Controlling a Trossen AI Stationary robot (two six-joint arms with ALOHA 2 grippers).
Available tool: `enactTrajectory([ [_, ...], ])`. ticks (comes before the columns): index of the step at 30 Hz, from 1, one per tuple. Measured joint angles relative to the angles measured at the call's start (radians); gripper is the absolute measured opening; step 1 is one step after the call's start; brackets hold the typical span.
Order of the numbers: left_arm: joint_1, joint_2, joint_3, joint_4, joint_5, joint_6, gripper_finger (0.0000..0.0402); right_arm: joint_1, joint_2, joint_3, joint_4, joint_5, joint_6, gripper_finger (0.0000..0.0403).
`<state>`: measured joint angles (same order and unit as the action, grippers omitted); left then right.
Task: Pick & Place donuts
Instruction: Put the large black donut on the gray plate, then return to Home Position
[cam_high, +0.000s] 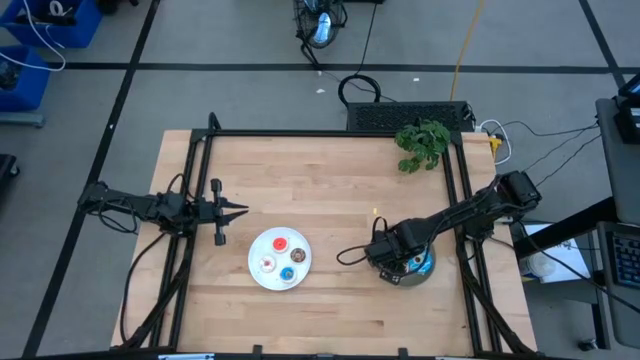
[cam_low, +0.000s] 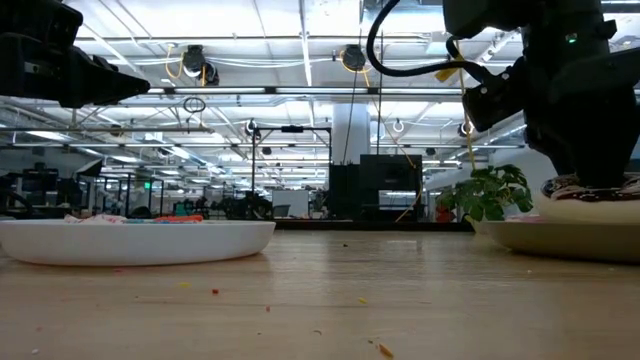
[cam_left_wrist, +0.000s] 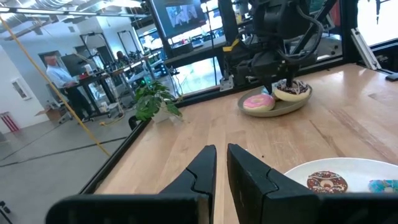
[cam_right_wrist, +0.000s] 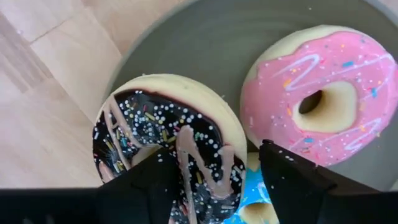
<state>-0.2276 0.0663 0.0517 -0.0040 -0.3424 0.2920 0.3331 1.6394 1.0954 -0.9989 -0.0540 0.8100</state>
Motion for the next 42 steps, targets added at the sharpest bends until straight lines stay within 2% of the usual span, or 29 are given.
enactTrajectory([
  [9,0.000,0.000,0.000,0.000,0.000,0.000,0.0047,-0.005,-0.015,0.002,-0.021,0.000,-0.011,0.0227],
  [18,0.000,0.000,0.000,0.000,0.000,0.000,0.0047,-0.004,-0.018,0.007,-0.034,-0.023,-0.014,0.0265],
  [30,0.000,0.000,0.000,0.000,0.000,0.000,0.0047,-0.005,-0.019,0.101,-0.119,-0.018,-0.037,0.0264],
  [35,0.000,0.000,0.000,0.000,0.000,0.000,0.0047,-0.005,-0.020,0.201,-0.239,0.040,-0.041,0.0263],
  [37,0.000,0.000,0.000,0.000,0.000,0.000,0.0047,0.003,-0.031,0.265,-0.270,0.094,-0.075,0.0263],
  [42,0.000,0.000,0.000,0.016,0.001,-0.027,0.0047,0.064,-0.139,0.389,-0.202,0.370,-0.207,0.0263],
])
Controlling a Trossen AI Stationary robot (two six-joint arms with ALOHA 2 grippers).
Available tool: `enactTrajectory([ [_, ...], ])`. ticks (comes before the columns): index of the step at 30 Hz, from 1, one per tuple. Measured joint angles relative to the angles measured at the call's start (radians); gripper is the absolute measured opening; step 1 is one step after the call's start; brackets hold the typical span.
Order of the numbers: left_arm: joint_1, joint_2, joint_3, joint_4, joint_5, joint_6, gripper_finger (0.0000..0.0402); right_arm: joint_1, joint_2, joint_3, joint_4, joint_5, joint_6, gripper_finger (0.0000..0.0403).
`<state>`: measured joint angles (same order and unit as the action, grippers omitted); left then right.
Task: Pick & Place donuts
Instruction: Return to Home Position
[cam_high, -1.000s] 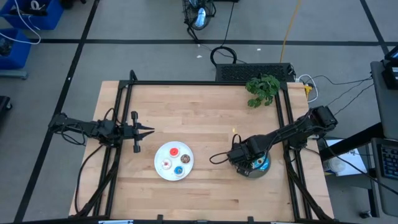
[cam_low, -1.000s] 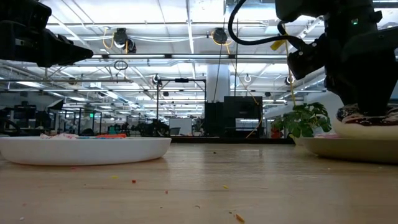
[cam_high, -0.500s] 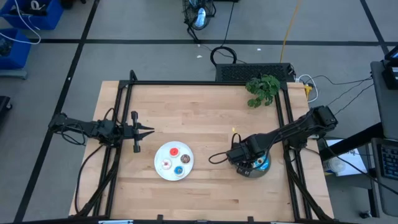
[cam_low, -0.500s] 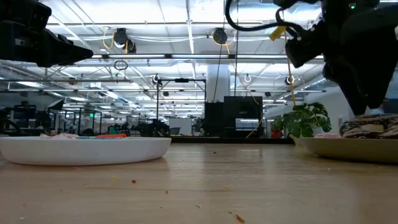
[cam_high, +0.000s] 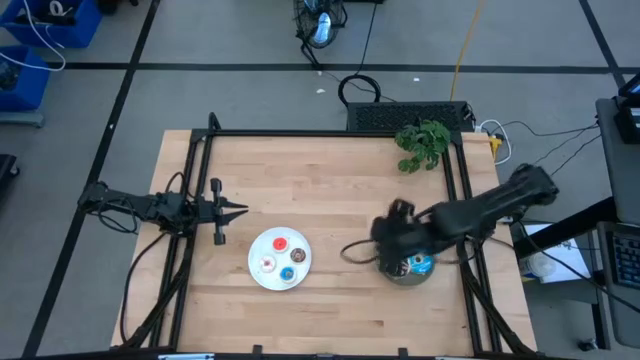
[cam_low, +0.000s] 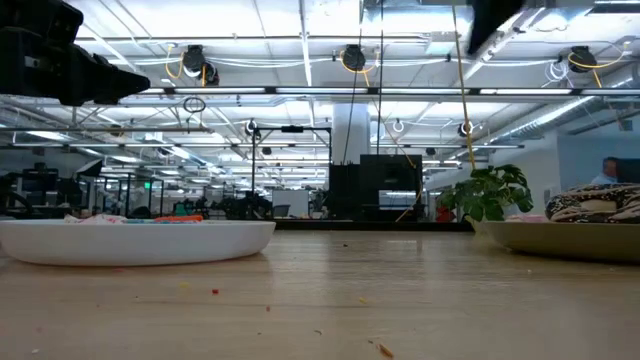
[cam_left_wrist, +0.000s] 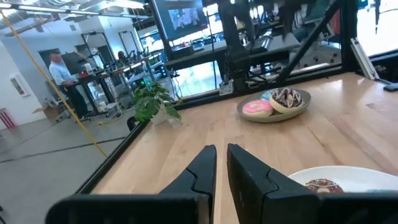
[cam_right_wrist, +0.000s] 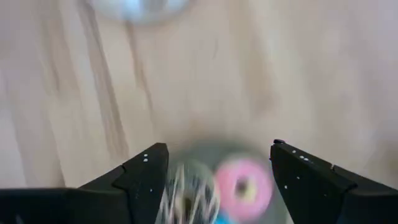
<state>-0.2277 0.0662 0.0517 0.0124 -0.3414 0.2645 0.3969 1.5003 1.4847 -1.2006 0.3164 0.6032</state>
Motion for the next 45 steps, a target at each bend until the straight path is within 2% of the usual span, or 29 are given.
enactTrajectory([
  [4,0.000,0.000,0.000,0.009,-0.001,0.000,0.0047,0.057,-0.163,-0.003,0.021,0.348,-0.016,0.0263],
  [7,0.000,0.000,0.000,0.009,-0.016,0.072,0.0047,0.096,-0.293,-0.035,0.025,0.442,0.001,0.0263],
  [11,-0.001,0.000,0.000,0.012,-0.097,0.105,0.0047,0.132,-0.473,-0.153,0.085,0.438,0.043,0.0263],
  [15,0.000,0.000,0.000,0.051,-0.131,0.090,0.0047,0.149,-0.644,-0.369,0.263,0.441,0.021,0.0263],
  [17,0.000,0.000,0.000,0.061,-0.131,0.076,0.0047,0.148,-0.720,-0.504,0.367,0.440,-0.033,0.0263],
  [21,0.000,0.000,0.000,0.073,-0.131,0.074,0.0047,0.120,-0.829,-0.733,0.579,0.454,-0.263,0.0247],
  [23,0.000,0.000,0.000,0.078,-0.131,0.083,0.0047,0.115,-0.868,-0.821,0.693,0.471,-0.359,0.0213],
  [26,0.000,0.000,0.000,0.093,-0.131,0.067,0.0047,0.114,-0.911,-0.935,0.907,0.464,-0.542,0.0126],
  [29,0.000,0.000,0.000,0.095,-0.136,0.037,0.0047,0.114,-0.953,-1.012,1.053,0.402,-0.668,0.0030],
  [30,0.000,0.000,0.000,0.097,-0.139,0.036,0.0047,0.114,-0.969,-1.027,1.090,0.387,-0.688,0.0016],
  [34,0.000,0.000,0.000,0.094,-0.088,0.041,0.0047,0.114,-1.056,-1.089,1.136,0.375,-0.695,0.0015],
  [39,0.000,0.000,0.000,0.113,-0.051,0.050,0.0040,0.113,-1.156,-1.207,1.266,0.282,-0.687,0.0003],
  [45,0.027,0.000,0.000,0.161,-0.112,0.036,0.0006,0.113,-1.242,-1.333,1.398,0.232,-0.743,0.0001],
])
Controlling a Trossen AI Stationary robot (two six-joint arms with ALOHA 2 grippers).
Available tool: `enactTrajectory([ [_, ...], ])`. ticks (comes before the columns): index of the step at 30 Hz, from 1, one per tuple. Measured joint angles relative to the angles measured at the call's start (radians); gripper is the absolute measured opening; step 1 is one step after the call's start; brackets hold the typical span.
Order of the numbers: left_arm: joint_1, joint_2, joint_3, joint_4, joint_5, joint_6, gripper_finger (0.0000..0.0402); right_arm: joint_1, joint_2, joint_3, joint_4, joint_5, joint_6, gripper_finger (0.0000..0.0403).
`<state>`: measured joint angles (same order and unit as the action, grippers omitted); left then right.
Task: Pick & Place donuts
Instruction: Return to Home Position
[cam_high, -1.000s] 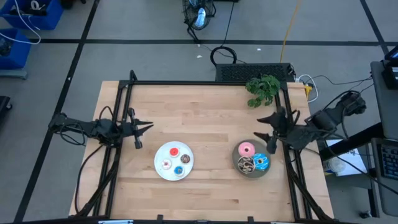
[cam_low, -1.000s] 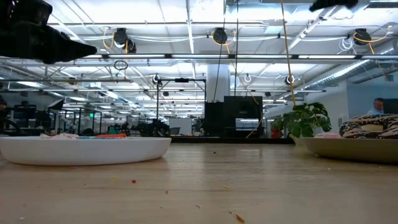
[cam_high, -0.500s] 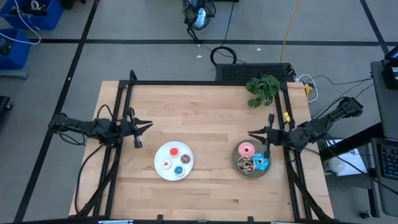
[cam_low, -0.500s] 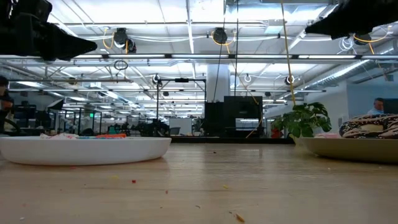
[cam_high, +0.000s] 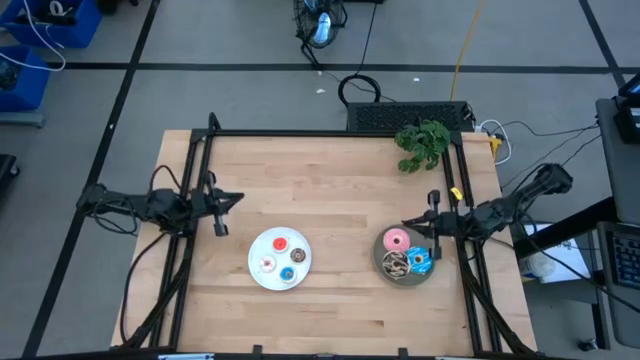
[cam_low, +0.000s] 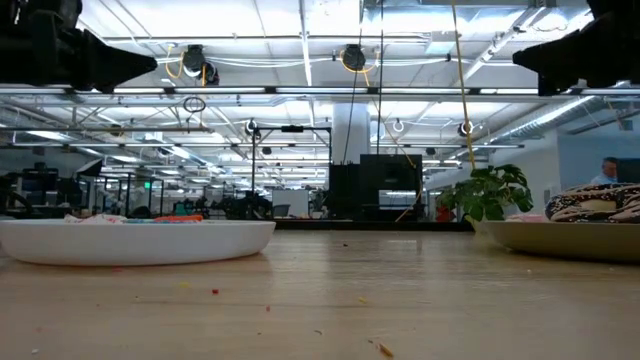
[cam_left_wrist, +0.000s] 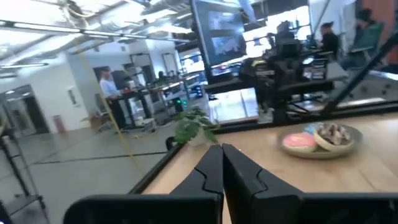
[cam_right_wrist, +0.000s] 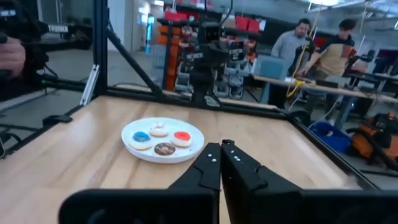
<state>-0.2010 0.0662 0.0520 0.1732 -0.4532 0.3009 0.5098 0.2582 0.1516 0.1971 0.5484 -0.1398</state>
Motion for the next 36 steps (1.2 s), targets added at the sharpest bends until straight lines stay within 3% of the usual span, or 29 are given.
enactTrajectory([
  [6,0.028,0.000,0.000,0.007,0.140,0.004,0.0004,0.000,-0.094,-0.078,0.053,0.001,-0.034,0.0001],
  [18,0.063,-0.002,0.000,-0.008,0.183,-0.015,0.0004,-0.012,-0.242,-0.133,0.039,0.005,-0.055,0.0000],
  [25,0.117,-0.002,0.000,-0.026,0.210,-0.016,0.0005,-0.150,-0.247,-0.134,-0.020,-0.007,-0.039,0.0000],
  [29,0.157,-0.002,0.000,-0.037,0.316,-0.045,0.0005,-0.252,-0.252,-0.135,-0.042,-0.120,-0.007,0.0000],
  [36,0.206,-0.002,0.000,-0.081,0.344,-0.061,0.0006,-0.384,-0.256,-0.136,-0.051,-0.338,0.030,0.0000],
])
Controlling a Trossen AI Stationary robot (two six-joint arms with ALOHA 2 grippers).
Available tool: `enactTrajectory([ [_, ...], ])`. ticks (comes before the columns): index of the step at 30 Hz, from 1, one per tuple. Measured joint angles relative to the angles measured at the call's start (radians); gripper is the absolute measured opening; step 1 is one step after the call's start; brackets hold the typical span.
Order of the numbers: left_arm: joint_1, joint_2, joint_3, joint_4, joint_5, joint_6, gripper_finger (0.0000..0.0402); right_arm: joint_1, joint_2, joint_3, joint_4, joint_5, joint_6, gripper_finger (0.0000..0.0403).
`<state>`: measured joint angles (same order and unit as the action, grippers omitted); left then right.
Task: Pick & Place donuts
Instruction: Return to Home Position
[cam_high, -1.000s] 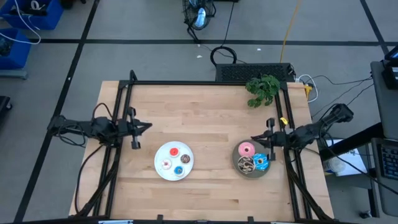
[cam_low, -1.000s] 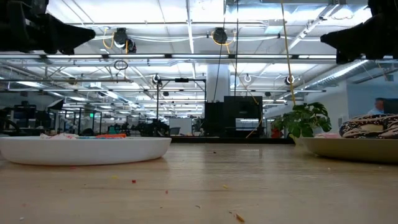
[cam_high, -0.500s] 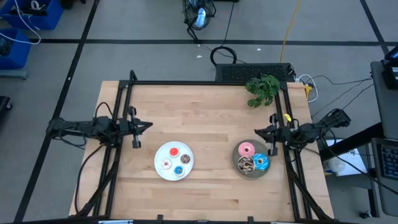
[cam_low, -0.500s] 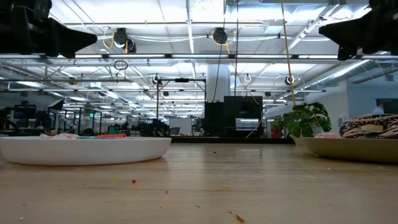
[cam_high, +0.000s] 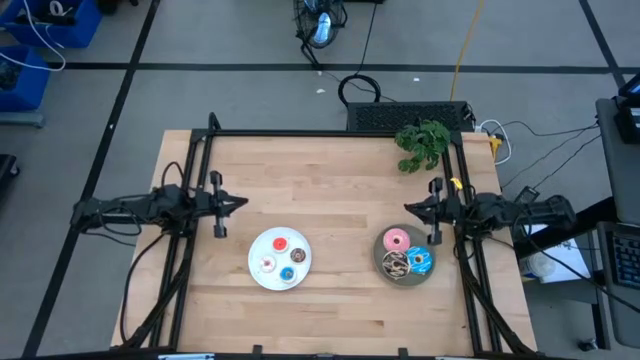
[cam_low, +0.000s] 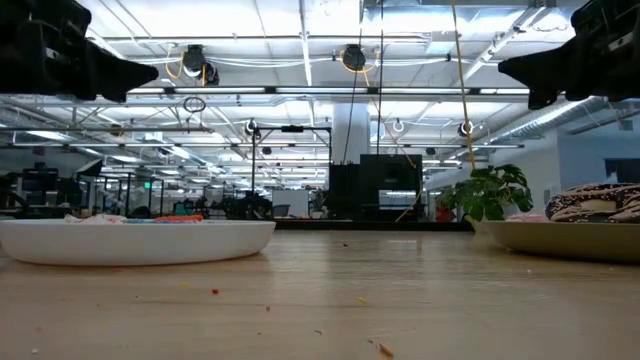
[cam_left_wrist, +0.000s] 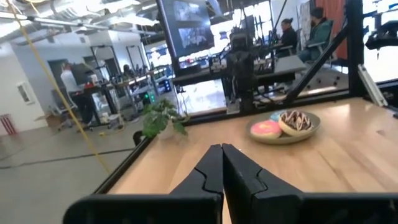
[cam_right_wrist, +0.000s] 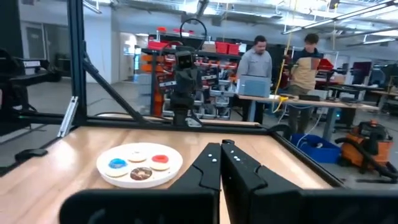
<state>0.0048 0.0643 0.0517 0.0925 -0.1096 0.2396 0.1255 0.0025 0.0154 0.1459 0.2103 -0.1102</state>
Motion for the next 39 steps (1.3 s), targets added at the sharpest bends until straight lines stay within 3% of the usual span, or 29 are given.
enactTrajectory([
  [7,0.028,0.001,0.000,-0.042,-0.028,-0.037,0.0004,-0.035,0.000,0.000,0.013,-0.002,-0.063,0.0000],
  [21,0.033,0.001,0.000,-0.091,-0.052,-0.039,0.0057,-0.034,0.000,0.000,0.011,0.000,-0.112,0.0000],
  [39,0.033,0.001,0.000,-0.090,-0.053,-0.039,0.0035,-0.034,0.000,0.000,0.010,0.001,-0.112,0.0000],
])
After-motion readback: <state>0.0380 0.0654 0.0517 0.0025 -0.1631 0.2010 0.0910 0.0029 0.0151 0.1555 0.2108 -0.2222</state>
